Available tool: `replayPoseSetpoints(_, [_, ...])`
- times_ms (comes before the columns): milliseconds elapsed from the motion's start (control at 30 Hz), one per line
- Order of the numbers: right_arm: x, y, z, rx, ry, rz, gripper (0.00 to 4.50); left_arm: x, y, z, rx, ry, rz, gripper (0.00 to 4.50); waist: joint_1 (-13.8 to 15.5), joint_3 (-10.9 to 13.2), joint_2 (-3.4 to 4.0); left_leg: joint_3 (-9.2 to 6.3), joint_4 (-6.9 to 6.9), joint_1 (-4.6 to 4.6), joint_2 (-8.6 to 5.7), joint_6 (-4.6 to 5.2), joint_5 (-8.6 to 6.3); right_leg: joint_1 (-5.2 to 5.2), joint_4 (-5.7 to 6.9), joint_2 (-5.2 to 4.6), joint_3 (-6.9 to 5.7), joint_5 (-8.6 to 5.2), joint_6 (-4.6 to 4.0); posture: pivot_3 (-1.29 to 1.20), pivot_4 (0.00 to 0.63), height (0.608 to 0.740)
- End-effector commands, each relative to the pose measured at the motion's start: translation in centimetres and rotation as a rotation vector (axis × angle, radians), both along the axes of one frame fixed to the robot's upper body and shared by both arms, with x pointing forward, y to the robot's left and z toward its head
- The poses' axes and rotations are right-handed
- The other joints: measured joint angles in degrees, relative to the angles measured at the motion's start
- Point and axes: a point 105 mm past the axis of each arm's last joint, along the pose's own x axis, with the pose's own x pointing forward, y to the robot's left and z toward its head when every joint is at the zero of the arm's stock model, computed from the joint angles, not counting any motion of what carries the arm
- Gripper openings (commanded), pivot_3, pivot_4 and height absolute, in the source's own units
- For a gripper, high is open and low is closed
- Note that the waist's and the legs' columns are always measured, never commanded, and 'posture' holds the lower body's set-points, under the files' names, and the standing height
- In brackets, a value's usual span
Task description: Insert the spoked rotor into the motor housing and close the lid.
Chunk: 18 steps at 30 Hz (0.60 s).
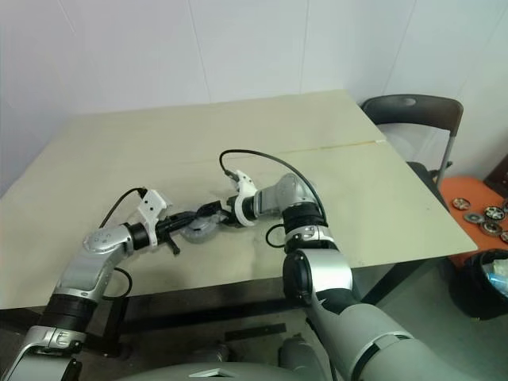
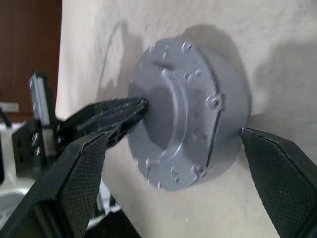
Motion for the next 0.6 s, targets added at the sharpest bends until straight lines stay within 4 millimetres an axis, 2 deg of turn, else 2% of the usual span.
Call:
replayPoseSetpoints(33, [-1.0, 4.7, 1.1, 0.01, -0.09, 0.081, 4.47, -0.4, 0.7, -2.1, 0.064, 0.082, 0.007, 0.0, -0.2, 0.0, 0.0, -0.01, 0.0, -0.02, -0.01, 0.0, 0.0, -0.01, -0.01, -0.01, 0.0, 0.0, 0.01, 0.0, 0.0, 0.74])
replayPoseSetpoints(167, [-0.9, 4.0, 0.2, -0.026, -0.084, 0.076, 4.47, -0.6, 1.8, -1.9, 0.103, 0.082, 0.014, 0.0, -0.4, 0.0, -0.01, 0.0, 0.0, -0.02, -0.03, 0.0, 0.0, 0.0, -0.05, -0.03, 0.01, 0.03, 0.0, 0.0, 0.0, 0.74])
replayPoseSetpoints(333, [-1.2, 3.5, 0.1, -0.012, -0.048, 0.09, 4.47, -1.4, 2.9, -1.7, 0.117, 0.103, 0.016, 0.0, -0.5, 0.0, 0.0, -0.02, -0.02, 0.02, 0.0, 0.0, 0.0, 0.01, -0.03, 0.0, 0.01, 0.01, 0.0, 0.0, 0.0, 0.74])
replayPoseSetpoints(467, [-1.6, 4.0, 0.3, 0.016, -0.017, 0.098, 4.47, -1.6, 3.3, -1.7, 0.131, 0.108, 0.014, 0.0, -0.5, 0.0, 0.02, 0.0, -0.05, 0.02, 0.0, 0.0, 0.0, 0.0, -0.04, 0.0, 0.03, 0.02, -0.02, 0.0, 0.0, 0.74])
replayPoseSetpoints(600, [-2.0, 5.3, 1.2, 0.049, -0.009, 0.12, 4.47, -1.3, 3.0, -1.6, 0.125, 0.094, 0.017, 0.0, -0.4, 0.0, 0.03, -0.01, -0.07, 0.01, 0.0, 0.0, 0.0, -0.01, -0.04, -0.01, 0.03, 0.01, -0.02, 0.0, 0.0, 0.74])
